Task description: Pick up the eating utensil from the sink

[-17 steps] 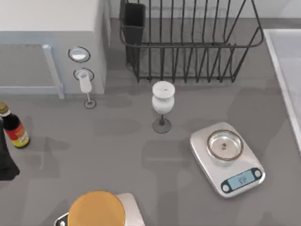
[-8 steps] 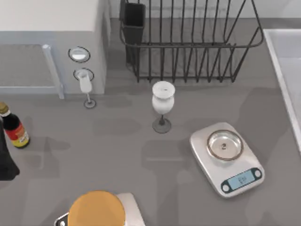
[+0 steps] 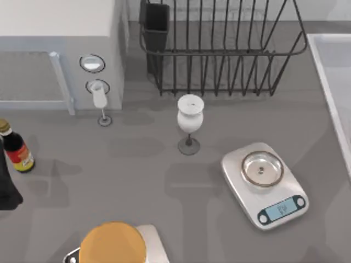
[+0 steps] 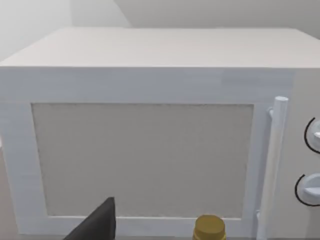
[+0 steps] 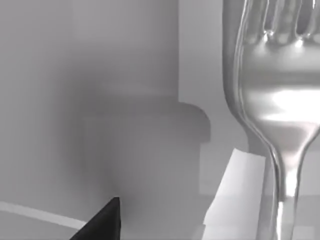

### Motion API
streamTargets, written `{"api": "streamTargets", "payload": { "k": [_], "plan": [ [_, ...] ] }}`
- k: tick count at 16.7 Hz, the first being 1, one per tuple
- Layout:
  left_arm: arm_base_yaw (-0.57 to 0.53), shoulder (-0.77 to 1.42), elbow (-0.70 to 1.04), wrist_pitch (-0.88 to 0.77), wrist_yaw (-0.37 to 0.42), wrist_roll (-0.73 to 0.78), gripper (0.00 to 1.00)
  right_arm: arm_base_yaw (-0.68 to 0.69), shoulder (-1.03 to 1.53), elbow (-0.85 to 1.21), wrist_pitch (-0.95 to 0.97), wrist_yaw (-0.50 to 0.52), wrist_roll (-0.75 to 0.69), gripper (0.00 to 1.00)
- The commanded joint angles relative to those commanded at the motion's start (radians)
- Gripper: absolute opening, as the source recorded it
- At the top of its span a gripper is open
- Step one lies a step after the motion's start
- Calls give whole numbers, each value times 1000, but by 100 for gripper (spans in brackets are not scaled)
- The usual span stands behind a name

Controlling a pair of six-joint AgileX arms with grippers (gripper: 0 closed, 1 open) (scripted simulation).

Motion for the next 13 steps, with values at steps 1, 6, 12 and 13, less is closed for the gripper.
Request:
{"api": "streamTargets", "payload": {
  "k": [1, 6, 12, 13],
  "plan": [
    [0, 0, 0, 0, 0, 0, 100, 0, 6, -5, 8, 0, 0, 100],
    [0, 0, 0, 0, 0, 0, 100, 0, 6, -6, 8, 0, 0, 85],
    [0, 0, 0, 0, 0, 0, 100, 0, 6, -6, 8, 0, 0, 40],
    [0, 0, 0, 0, 0, 0, 100, 0, 6, -6, 8, 0, 0, 32]
  ]
}}
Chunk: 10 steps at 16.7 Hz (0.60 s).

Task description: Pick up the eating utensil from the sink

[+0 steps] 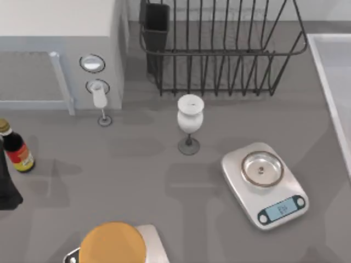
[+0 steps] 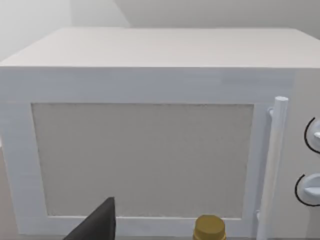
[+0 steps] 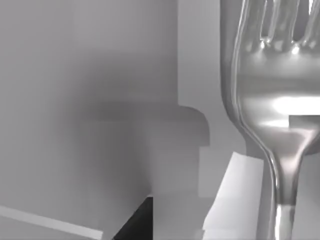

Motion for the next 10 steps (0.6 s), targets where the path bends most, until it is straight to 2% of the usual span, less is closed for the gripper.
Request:
{"api": "streamTargets", "payload": {
  "k": [4, 10],
  "plan": [
    [0, 0, 0, 0, 0, 0, 100, 0, 0, 0, 0, 0, 0, 2],
    [0, 0, 0, 0, 0, 0, 100, 0, 0, 0, 0, 0, 0, 0]
  ]
}}
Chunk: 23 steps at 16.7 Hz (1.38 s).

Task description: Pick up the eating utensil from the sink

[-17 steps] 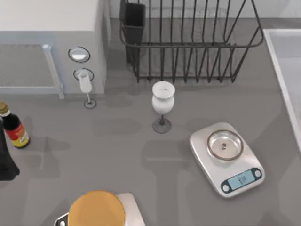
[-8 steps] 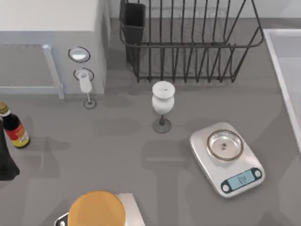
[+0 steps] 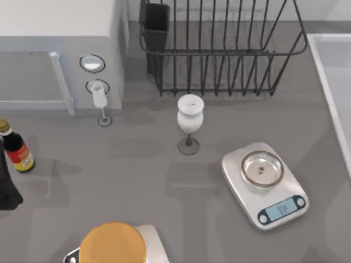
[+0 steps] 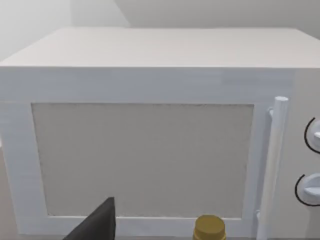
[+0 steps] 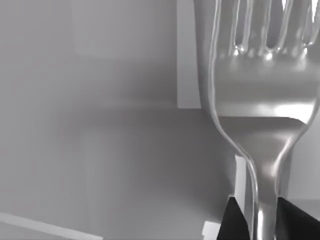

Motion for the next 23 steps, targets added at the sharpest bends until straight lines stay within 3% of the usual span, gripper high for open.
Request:
{"api": "streamTargets", "payload": {
  "k": [6, 15, 23],
  "plan": [
    [0, 0, 0, 0, 0, 0, 100, 2, -57, 45, -54, -14, 12, 0],
    [0, 0, 0, 0, 0, 0, 100, 1, -204, 304, -472, -16, 9, 0],
    [0, 0, 0, 0, 0, 0, 100, 40, -234, 302, -498, -16, 49, 0]
  ]
}}
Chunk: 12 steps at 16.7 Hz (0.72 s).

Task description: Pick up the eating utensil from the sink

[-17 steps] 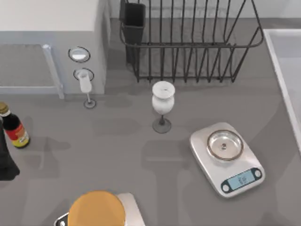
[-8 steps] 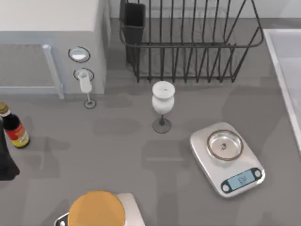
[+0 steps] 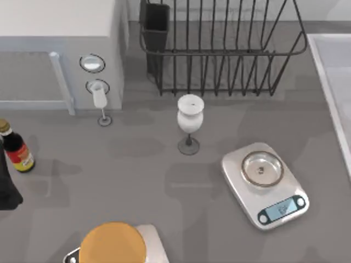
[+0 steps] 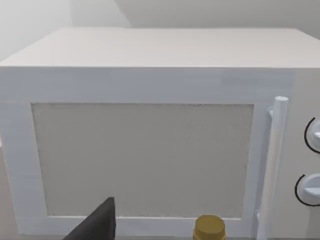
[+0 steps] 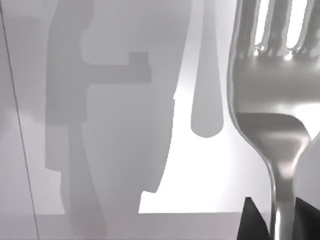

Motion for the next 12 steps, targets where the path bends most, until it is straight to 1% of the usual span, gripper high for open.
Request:
{"api": "streamTargets", "payload": {
  "k": [3, 9, 12],
  "plan": [
    [0, 0, 0, 0, 0, 0, 100, 127, -70, -46, -34, 2, 124, 0],
    [0, 0, 0, 0, 0, 0, 100, 502, -265, -176, -120, 8, 487, 0],
    [0, 0, 0, 0, 0, 0, 100, 603, -333, -222, -148, 9, 588, 0]
  ]
}}
